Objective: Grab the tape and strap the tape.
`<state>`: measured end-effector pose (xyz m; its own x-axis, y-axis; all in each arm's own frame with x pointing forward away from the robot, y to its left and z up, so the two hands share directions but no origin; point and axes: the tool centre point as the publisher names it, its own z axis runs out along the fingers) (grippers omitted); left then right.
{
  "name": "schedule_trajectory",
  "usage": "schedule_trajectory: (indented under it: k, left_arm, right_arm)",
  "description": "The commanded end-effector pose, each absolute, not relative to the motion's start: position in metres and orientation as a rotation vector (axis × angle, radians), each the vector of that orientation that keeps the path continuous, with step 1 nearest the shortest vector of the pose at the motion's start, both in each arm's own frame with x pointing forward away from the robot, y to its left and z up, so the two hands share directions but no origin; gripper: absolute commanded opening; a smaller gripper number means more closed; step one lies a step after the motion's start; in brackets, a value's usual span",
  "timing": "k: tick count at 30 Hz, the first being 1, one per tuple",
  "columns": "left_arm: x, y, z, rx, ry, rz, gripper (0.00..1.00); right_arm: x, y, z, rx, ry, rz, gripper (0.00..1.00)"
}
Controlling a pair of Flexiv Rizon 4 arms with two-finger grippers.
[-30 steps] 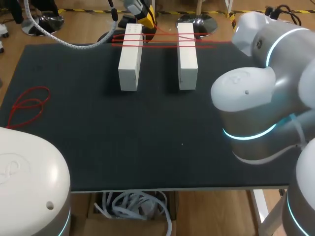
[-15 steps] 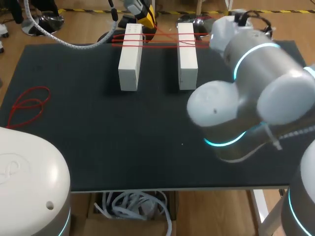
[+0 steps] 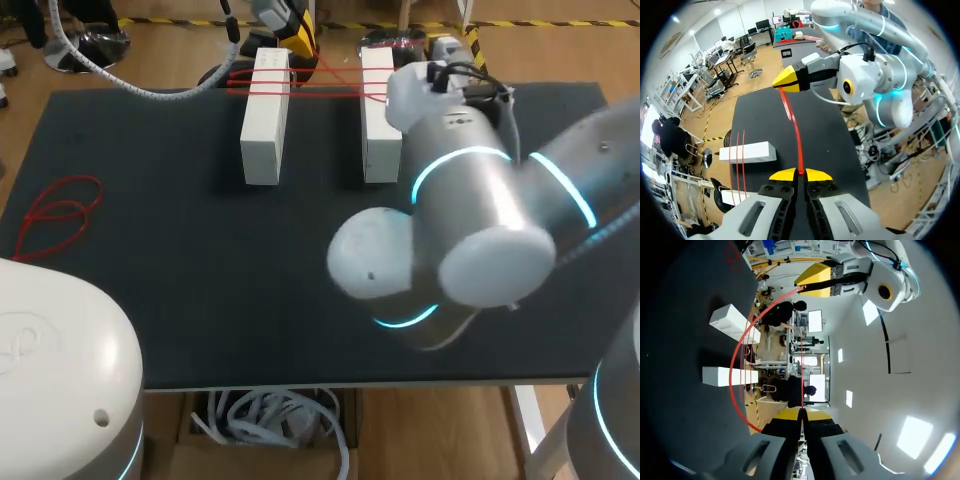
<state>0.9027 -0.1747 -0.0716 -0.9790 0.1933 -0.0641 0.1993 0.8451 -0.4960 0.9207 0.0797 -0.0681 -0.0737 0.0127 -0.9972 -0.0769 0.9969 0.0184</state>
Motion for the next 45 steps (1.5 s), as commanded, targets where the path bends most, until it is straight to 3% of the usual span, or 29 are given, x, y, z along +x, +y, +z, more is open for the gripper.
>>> schedule_trajectory:
  k: [1,45]
  left_arm:
    - [0.902,-0.175,-0.071,0.317,3.008,-0.804,0.0]
    - [0.902,-0.175,-0.071,0.317,3.008,-0.804,0.0]
  right_arm:
    - [0.916,0.09,-0.06,0.134,1.659,-0.137,0.0]
    - [0.904,0.115,-0.034,-0.108,1.669,-0.158,0.0]
